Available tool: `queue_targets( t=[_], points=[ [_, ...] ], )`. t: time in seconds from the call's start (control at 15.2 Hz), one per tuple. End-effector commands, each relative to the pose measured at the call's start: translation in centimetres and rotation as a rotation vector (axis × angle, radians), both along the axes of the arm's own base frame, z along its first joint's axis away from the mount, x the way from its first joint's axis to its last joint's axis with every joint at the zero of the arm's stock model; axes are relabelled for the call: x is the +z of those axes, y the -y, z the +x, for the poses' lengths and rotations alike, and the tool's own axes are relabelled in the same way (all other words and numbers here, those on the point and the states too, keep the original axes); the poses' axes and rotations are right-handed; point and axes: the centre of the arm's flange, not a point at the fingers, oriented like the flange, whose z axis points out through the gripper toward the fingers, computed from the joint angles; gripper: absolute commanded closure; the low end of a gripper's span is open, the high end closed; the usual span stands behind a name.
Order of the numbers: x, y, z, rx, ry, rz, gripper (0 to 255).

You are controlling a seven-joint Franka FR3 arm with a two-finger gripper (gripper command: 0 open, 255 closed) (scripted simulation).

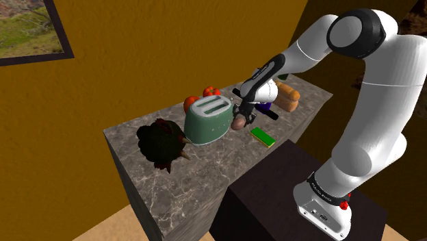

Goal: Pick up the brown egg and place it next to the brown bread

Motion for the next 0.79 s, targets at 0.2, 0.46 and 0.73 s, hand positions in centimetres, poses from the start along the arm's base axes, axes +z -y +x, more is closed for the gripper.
queue_targets(
  t=[0.2, 0.46, 0.73],
  points=[
    [2.5, 0.0, 0.0, 0.0, 0.0, 0.0, 255],
    [4.6, 0.0, 0.0, 0.0, 0.0, 0.0, 255],
    [6.7, 0.0, 0.0, 0.0, 0.0, 0.0, 255]
  ],
)
